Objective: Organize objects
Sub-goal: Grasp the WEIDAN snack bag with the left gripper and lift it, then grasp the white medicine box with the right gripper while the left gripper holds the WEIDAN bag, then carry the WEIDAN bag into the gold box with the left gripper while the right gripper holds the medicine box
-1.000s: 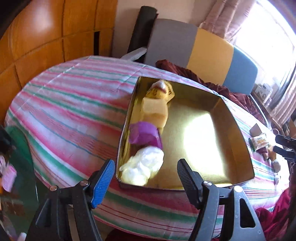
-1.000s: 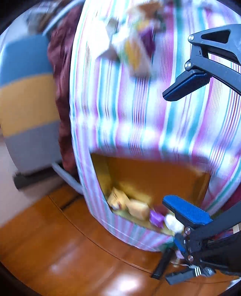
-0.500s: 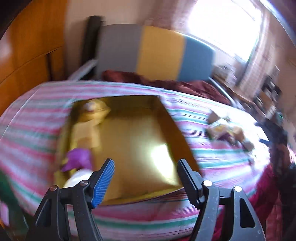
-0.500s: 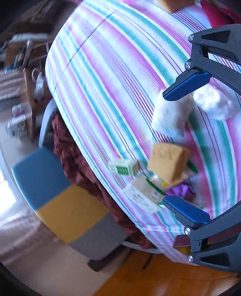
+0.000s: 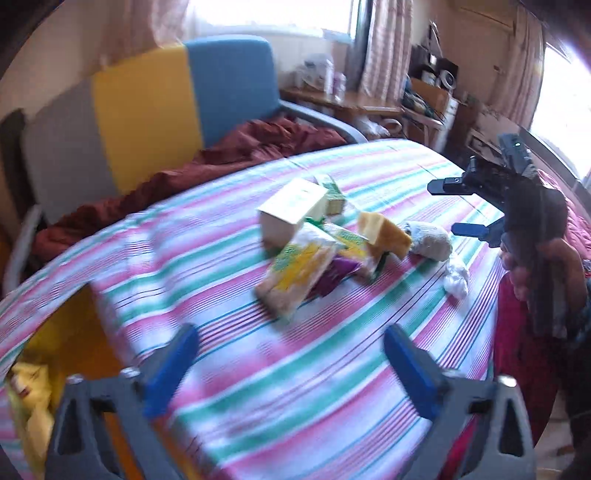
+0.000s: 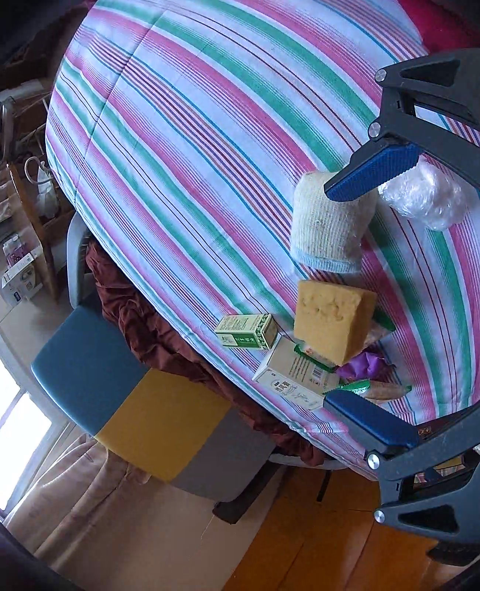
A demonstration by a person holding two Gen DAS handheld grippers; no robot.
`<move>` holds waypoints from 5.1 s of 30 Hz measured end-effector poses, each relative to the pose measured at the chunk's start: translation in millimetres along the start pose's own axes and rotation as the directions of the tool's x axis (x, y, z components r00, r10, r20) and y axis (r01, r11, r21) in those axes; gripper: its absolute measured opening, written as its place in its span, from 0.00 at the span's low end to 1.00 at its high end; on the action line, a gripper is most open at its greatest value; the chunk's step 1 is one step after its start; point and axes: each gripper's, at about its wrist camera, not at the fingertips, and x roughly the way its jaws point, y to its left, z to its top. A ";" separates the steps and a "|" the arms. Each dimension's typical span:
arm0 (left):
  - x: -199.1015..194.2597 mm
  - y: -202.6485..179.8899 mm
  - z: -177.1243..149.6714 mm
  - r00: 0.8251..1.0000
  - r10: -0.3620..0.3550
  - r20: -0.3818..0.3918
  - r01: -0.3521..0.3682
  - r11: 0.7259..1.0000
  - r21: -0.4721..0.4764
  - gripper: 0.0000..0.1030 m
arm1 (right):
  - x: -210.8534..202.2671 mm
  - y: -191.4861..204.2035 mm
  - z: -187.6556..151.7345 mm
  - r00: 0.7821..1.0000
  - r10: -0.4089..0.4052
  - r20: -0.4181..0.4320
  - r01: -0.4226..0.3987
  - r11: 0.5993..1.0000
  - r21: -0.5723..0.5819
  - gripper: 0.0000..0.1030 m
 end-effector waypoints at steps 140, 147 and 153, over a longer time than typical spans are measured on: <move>-110.4 172.0 -168.7 0.943 0.321 -0.083 -0.304 0.735 -0.606 0.41 | 136.6 169.8 -105.2 0.970 -0.155 -0.188 -0.045 0.645 -0.763 0.50; -81.0 188.3 -198.9 0.918 0.332 -0.219 -0.395 0.699 -0.596 0.41 | 140.2 168.5 -107.1 0.967 -0.170 -0.189 -0.039 0.636 -0.770 0.50; -81.1 186.2 -209.8 0.919 0.332 -0.215 -0.392 0.698 -0.599 0.44 | 140.4 168.7 -105.4 0.967 -0.165 -0.193 -0.044 0.639 -0.768 0.50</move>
